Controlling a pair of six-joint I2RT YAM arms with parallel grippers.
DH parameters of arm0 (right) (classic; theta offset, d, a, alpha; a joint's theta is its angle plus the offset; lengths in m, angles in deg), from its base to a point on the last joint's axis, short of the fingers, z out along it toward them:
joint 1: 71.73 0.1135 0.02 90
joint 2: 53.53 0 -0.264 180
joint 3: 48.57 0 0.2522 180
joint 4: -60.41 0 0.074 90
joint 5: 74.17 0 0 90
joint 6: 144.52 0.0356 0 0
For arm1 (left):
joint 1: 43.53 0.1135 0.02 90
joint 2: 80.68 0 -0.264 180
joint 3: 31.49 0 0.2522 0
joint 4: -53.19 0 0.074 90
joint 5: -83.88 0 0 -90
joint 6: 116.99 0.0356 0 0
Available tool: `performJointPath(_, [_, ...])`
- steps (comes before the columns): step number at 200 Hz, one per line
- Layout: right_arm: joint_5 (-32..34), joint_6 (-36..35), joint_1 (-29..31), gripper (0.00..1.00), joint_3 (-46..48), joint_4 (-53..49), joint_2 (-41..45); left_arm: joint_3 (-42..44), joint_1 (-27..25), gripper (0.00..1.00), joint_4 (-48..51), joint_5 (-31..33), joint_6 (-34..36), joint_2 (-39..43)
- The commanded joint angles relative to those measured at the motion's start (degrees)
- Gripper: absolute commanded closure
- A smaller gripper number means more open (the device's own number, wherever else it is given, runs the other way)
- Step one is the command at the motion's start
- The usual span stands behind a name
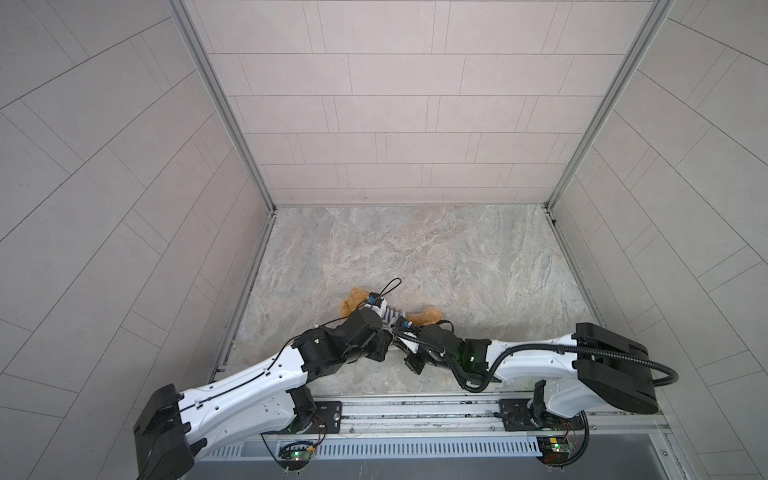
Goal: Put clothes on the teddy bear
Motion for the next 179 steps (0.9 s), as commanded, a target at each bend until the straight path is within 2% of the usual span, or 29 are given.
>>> performJointPath(1, [0.9,-0.4,0.4,1.0,0.9,0.7,0.8,-0.1,0.0,0.67,2.4,3.0,0.3,1.8])
performJointPath(51, [0.7,-0.6,0.4,1.0,0.5,0.4,0.6,0.7,0.1,0.67,3.8,5.2,-0.5,3.9])
performJointPath(104, [0.9,-0.7,0.5,1.0,0.3,0.2,0.6,-0.1,0.0,0.68,0.4,1.6,1.5,-1.2])
performJointPath(141, [1.0,-0.7,0.5,1.0,0.4,0.2,0.6,-0.3,0.0,0.69,0.0,1.8,2.3,-3.5])
performJointPath(158, [1.1,-0.7,0.6,1.0,0.5,0.2,0.7,-0.1,0.1,0.76,0.0,2.6,2.3,-4.3])
performJointPath(179, [1.7,-0.3,0.6,1.0,1.1,0.4,1.5,0.7,0.3,0.99,-0.7,2.7,1.8,-3.8])
